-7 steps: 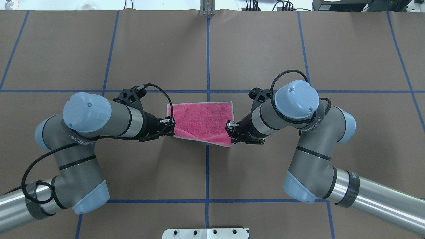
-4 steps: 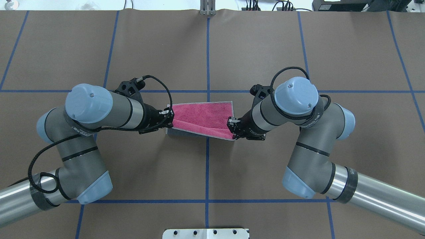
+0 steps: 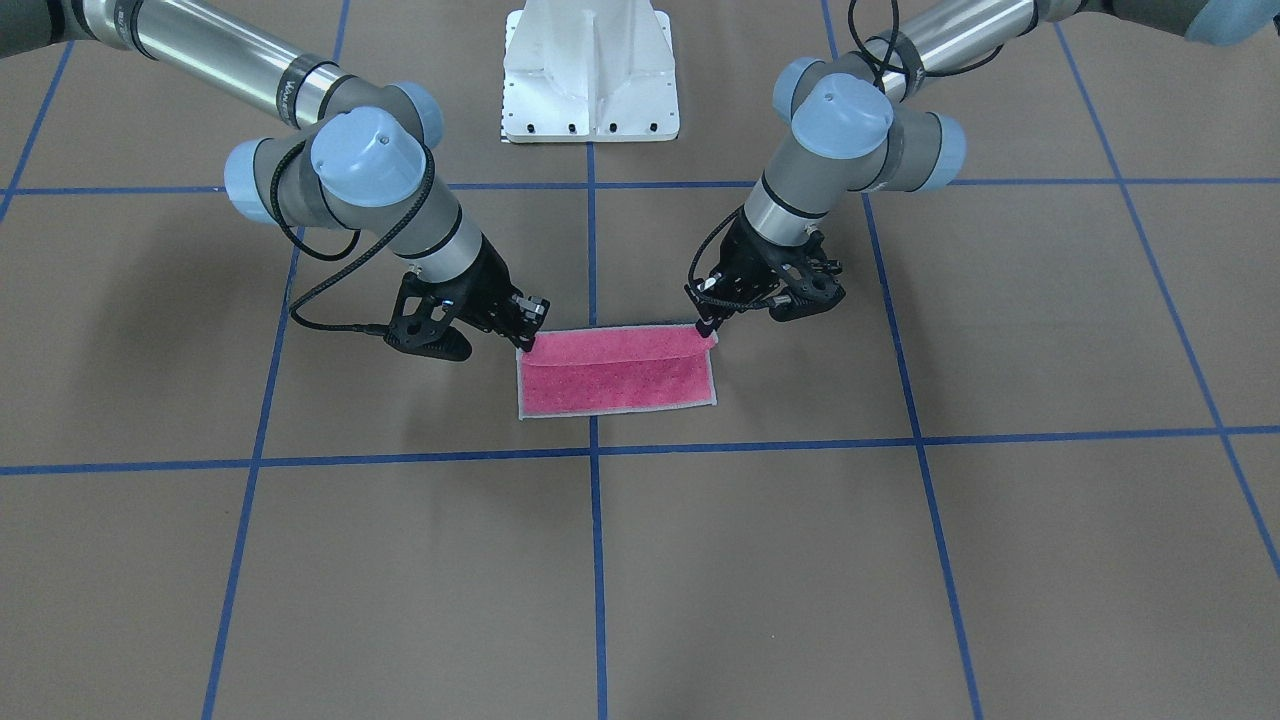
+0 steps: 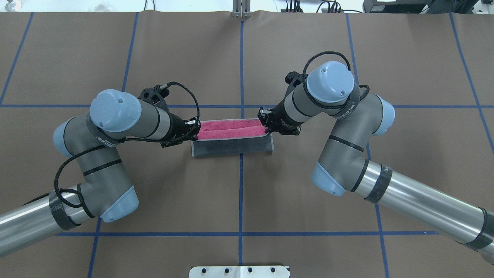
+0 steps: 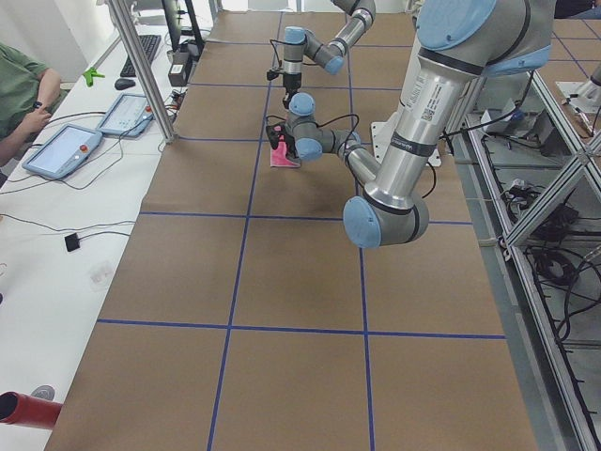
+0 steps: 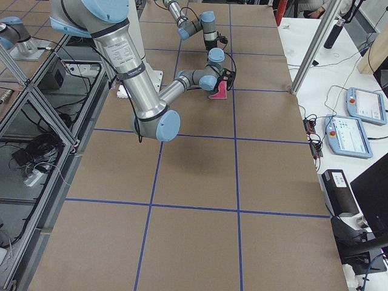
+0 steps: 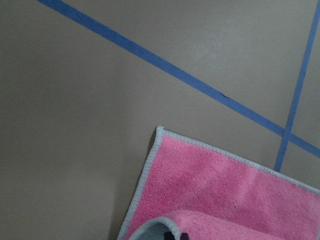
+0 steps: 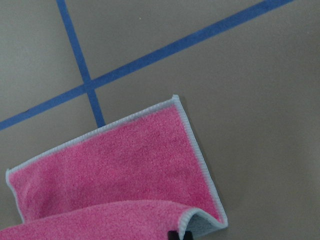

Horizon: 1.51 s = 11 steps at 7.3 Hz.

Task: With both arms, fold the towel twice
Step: 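Lift both towel edges and fold them away from the robot over the towel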

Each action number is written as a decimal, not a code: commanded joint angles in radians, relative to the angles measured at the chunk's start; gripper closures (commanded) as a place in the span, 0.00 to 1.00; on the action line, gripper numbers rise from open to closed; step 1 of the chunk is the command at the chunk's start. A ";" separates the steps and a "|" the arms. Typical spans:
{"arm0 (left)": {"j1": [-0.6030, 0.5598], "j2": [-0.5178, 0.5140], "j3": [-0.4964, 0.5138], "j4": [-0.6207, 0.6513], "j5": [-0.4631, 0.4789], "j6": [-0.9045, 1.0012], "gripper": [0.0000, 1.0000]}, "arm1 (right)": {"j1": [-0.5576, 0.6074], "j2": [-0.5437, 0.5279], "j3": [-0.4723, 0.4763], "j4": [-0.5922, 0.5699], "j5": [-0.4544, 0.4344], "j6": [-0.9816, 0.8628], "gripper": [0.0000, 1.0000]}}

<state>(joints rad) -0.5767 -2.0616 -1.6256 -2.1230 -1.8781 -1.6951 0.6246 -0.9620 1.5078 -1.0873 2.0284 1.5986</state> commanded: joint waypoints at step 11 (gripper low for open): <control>-0.031 -0.054 0.082 0.000 0.001 -0.006 1.00 | 0.023 0.040 -0.083 0.055 -0.003 -0.002 1.00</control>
<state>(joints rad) -0.6062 -2.1150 -1.5439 -2.1230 -1.8776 -1.7013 0.6471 -0.9213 1.4264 -1.0324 2.0260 1.5969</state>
